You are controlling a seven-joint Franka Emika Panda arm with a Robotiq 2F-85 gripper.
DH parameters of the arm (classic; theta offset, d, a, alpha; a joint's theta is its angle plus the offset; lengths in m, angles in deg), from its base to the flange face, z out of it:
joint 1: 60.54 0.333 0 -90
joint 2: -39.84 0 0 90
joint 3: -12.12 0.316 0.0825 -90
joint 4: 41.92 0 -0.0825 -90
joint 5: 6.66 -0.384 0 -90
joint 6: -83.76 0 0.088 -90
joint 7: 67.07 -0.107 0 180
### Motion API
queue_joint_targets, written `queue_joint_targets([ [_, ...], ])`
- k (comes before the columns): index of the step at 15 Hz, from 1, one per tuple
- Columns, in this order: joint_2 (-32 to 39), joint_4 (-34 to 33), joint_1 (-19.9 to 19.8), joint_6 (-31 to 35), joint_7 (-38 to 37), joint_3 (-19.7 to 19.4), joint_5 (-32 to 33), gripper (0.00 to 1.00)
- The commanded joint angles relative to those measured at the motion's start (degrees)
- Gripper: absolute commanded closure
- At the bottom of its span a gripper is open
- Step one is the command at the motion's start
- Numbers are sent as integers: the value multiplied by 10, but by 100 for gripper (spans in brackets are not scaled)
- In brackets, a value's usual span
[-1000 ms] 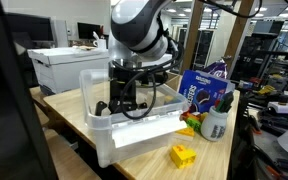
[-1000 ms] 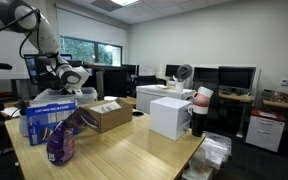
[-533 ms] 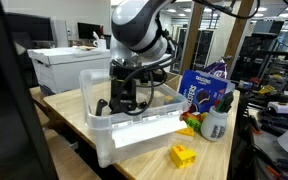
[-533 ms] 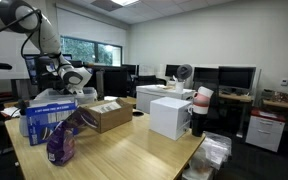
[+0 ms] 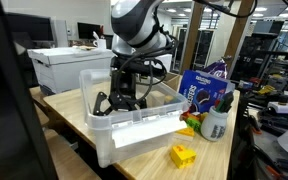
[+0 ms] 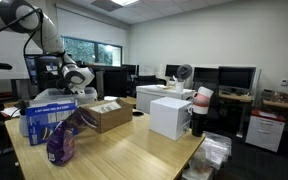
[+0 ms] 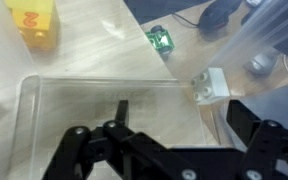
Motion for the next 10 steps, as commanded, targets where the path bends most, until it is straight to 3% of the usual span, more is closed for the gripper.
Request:
queue_joint_targets([
  [1,8,-12,-8,-42,34,2,-33,0],
  [10,38,-35,7,-94,50,1,-56,0],
])
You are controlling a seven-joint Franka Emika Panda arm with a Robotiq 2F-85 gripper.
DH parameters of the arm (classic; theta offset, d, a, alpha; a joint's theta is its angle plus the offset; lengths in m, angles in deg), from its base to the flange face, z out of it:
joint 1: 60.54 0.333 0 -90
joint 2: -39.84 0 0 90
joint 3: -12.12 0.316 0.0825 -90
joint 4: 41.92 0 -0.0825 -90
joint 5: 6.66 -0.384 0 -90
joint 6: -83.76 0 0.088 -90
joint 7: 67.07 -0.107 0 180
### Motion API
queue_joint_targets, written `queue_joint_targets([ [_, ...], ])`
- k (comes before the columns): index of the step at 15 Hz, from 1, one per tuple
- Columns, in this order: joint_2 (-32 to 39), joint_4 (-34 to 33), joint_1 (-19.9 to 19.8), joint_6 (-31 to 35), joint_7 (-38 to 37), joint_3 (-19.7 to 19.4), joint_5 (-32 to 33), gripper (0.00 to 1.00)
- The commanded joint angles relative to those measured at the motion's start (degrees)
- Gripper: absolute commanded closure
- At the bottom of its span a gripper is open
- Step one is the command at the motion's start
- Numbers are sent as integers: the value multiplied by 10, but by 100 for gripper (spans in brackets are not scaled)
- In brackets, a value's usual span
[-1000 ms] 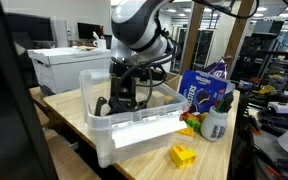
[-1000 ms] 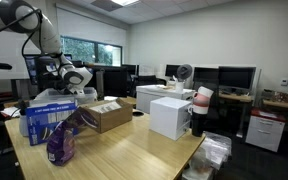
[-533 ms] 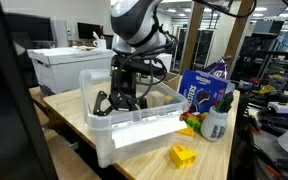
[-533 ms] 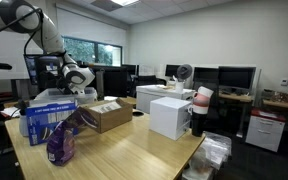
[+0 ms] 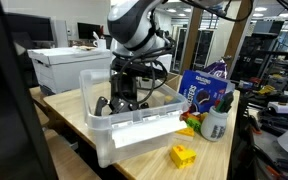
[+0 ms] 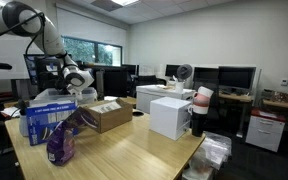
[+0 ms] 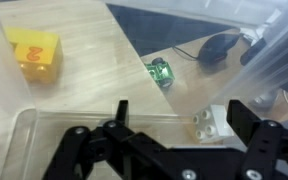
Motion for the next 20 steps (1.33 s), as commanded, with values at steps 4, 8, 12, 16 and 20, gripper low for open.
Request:
queue_joint_targets([
  [4,26,-26,14,-28,16,-4,-19,0],
  [8,32,-35,28,-28,7,-11,-5,0],
  [12,31,-40,46,-24,-8,-24,19,0],
  [16,27,-44,62,-21,-22,-37,51,0],
  [20,23,-49,71,-17,-36,-44,81,0],
])
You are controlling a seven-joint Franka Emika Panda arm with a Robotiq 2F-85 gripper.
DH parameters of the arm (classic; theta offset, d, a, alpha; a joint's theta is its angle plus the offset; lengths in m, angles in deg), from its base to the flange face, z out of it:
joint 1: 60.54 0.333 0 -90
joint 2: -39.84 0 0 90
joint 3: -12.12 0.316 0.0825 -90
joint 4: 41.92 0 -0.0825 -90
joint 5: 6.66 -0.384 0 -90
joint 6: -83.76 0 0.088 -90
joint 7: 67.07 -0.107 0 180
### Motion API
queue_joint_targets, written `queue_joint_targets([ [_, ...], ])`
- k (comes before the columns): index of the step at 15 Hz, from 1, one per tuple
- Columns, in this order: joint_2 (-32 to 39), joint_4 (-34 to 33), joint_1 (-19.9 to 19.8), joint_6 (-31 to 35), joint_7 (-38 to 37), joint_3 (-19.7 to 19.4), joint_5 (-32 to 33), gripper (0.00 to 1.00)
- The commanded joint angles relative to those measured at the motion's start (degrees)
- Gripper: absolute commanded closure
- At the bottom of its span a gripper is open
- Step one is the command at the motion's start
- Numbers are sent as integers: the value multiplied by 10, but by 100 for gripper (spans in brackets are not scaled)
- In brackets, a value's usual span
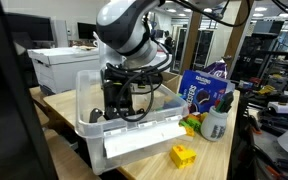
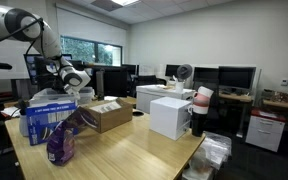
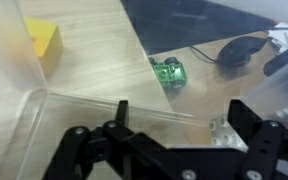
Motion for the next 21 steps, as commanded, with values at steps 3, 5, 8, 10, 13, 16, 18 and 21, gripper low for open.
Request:
queue_joint_targets([
  [3,-11,-1,19,4,-39,-20,58,0],
  [5,-15,1,21,8,-50,-24,77,0],
  [8,-19,3,22,13,-69,-27,103,0],
  [10,-20,4,24,15,-82,-31,120,0],
  [13,-22,6,23,19,-98,-35,136,0],
  [16,-24,5,9,23,-89,-25,121,0],
  [18,-26,4,3,26,-83,-22,115,0],
  [21,-31,2,-2,29,-80,-19,112,0],
])
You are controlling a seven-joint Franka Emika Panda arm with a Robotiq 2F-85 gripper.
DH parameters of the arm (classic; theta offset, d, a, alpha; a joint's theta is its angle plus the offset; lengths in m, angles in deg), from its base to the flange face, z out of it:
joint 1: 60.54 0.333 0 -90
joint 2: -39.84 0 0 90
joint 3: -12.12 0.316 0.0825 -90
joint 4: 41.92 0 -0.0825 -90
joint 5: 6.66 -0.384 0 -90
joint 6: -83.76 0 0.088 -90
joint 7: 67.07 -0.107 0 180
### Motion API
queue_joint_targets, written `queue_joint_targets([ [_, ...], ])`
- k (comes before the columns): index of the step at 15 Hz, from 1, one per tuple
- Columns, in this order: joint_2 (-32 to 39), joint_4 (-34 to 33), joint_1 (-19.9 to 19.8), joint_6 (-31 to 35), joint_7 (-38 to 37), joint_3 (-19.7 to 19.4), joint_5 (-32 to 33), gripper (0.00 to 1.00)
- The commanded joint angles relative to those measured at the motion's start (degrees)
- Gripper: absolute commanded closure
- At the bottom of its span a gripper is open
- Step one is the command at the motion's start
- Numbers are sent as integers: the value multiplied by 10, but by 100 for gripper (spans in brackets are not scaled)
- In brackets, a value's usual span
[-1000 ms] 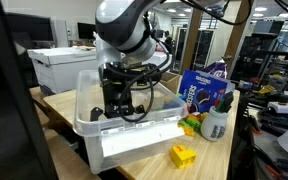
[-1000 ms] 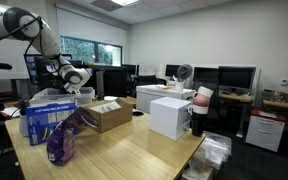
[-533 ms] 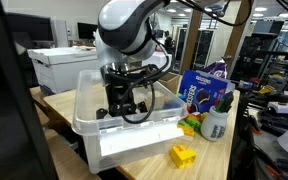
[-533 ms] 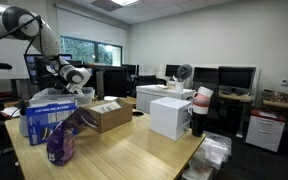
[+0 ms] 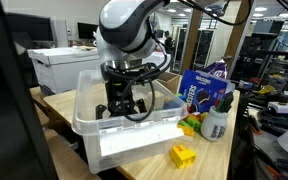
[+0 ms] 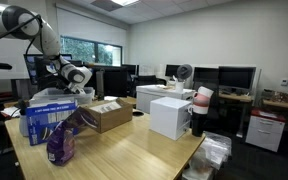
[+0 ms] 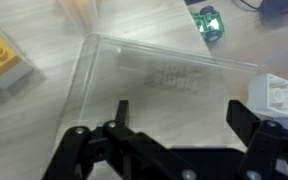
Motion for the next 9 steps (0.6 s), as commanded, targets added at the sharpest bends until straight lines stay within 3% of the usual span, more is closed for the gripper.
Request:
queue_joint_targets([
  [1,-23,13,-14,10,-1,10,-8,0],
  [9,-30,21,-36,57,38,40,-68,0],
])
